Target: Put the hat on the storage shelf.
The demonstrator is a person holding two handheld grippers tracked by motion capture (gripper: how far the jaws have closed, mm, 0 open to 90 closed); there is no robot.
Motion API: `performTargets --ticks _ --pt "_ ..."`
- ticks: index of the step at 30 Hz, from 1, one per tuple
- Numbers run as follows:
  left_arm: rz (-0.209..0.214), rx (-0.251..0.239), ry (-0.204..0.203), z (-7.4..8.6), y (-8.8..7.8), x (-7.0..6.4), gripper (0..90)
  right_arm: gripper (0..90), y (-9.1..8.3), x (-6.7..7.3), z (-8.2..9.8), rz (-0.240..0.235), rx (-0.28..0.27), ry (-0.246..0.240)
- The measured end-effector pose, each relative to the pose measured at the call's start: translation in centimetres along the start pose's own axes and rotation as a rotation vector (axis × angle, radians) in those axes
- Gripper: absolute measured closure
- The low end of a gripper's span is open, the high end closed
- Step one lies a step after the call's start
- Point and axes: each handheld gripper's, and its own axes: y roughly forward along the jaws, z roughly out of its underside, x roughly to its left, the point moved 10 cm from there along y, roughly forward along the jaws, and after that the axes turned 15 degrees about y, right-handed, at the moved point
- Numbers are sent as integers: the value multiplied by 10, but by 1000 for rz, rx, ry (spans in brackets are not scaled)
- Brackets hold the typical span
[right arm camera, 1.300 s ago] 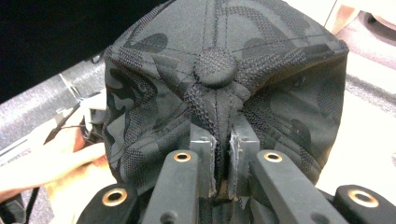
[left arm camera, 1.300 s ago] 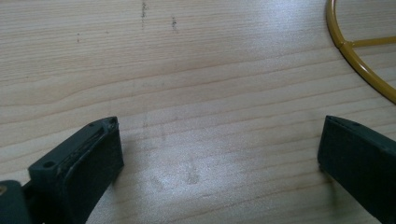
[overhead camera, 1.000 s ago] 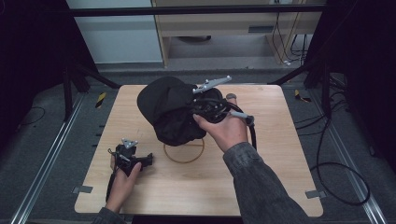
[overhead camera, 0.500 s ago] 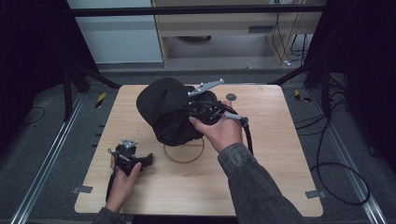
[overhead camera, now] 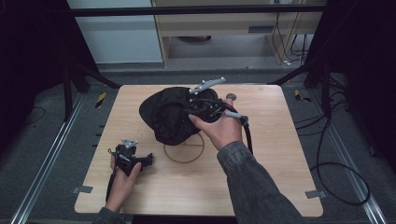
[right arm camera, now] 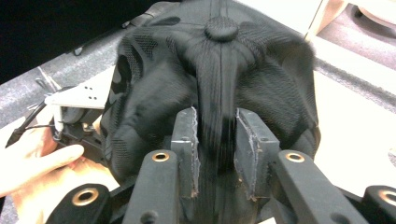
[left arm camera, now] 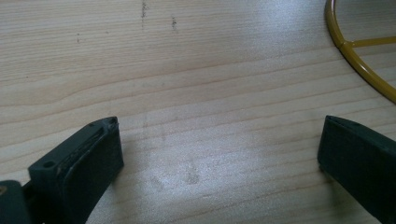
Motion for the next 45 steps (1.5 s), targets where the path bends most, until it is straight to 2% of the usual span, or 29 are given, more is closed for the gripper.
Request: performTargets --ticks 10,12,20,29,36,43,45 --pt "0 -1 0 0 0 0 0 658 1 -4 -4 0 -11 12" --pt "1 -1 0 0 0 0 0 616 -4 -5 -5 -4 -20 28" --pt "1 -1 0 0 0 0 0 580 -21 -7 -7 -21 -40 53" --pt "2 1 3 0 0 0 0 558 -43 -25 -8 -5 -56 85" --pt "2 1 3 0 0 0 0 530 -52 -35 -6 11 -54 93" --pt "2 1 3 0 0 0 0 447 -65 -58 1 56 -48 120" --pt "3 0 3 0 0 0 0 436 -66 -61 3 62 -46 121"
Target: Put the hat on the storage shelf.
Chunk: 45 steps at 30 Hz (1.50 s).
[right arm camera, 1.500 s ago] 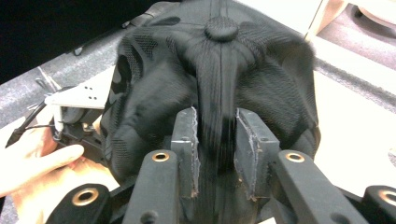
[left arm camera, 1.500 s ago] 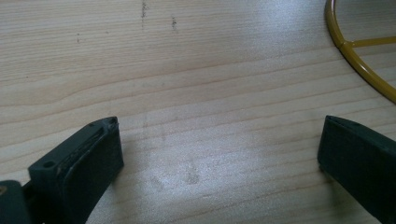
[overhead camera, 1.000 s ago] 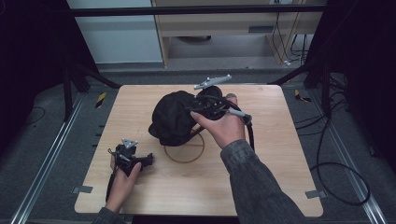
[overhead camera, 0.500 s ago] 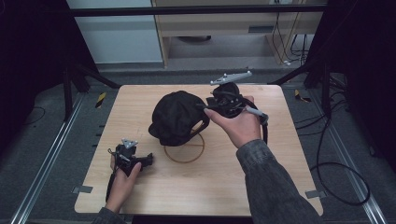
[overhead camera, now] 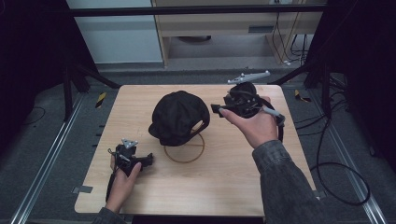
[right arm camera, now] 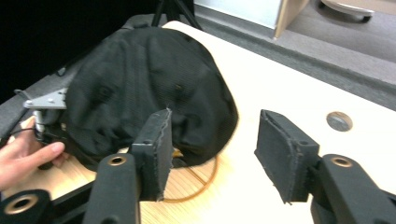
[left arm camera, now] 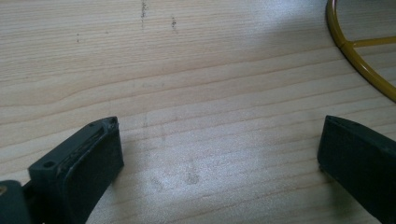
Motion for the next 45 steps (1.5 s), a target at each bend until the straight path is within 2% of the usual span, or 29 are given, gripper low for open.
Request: performTargets --ticks 2,4,6,11,14,17,18,21,22,25,26,34,45 --pt "0 0 0 0 0 0 0 400 -5 -11 2 17 1 13" --pt "0 0 0 0 0 0 0 392 -6 -14 3 22 3 15" --pt "0 0 0 0 0 0 0 367 -11 -25 4 38 1 31" --pt "0 0 0 0 0 0 0 329 -15 -38 6 56 0 48" --pt "0 0 0 0 0 0 0 284 -19 -50 9 81 -2 62" --pt "1 0 0 0 0 0 0 266 -20 -55 11 90 -2 70" --pt "0 -2 -1 0 0 0 0 240 -22 -62 14 107 2 72" --pt "-1 -2 0 0 0 0 0 217 -23 -68 16 117 -2 83" --pt "-1 -2 0 0 0 0 0 202 -25 -75 18 128 -4 90" --pt "-1 -2 0 0 0 0 0 186 -26 -81 20 135 -11 101" --pt "-1 -2 -1 0 0 0 0 162 -27 -86 23 148 -11 109" --pt "3 -4 2 0 0 1 0 108 -28 -103 36 181 2 110" --pt "-24 6 -25 4 1 17 0 87 -27 -121 55 195 0 128"
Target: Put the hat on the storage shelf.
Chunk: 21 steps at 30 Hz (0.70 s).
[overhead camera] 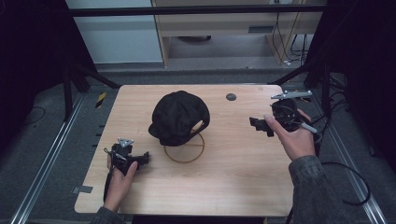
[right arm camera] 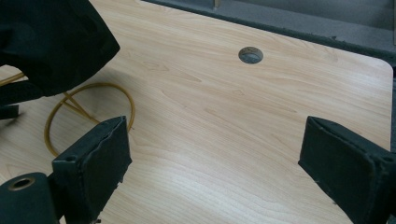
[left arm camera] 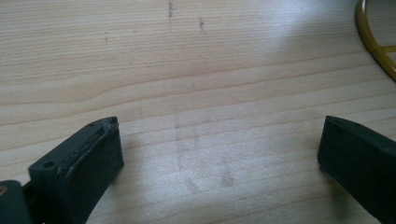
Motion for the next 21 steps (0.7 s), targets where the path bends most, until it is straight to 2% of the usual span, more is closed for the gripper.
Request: performTargets --ticks 11,21 --pt "-15 3 -15 2 1 8 0 86 -4 -12 6 9 -12 15" --pt "-22 6 -23 3 1 12 0 114 2 -27 26 24 3 45"
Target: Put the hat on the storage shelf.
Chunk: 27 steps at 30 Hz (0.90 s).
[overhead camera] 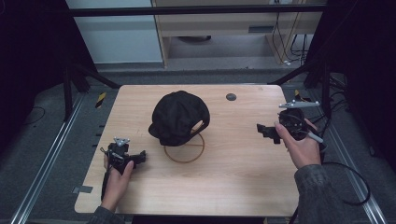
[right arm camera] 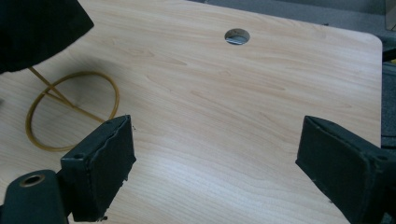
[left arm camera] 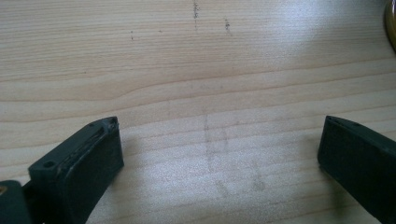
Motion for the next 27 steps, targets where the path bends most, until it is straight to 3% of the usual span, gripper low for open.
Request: performTargets --ticks 27 --pt "0 0 0 0 0 0 0 105 46 -18 78 -2 61 28"
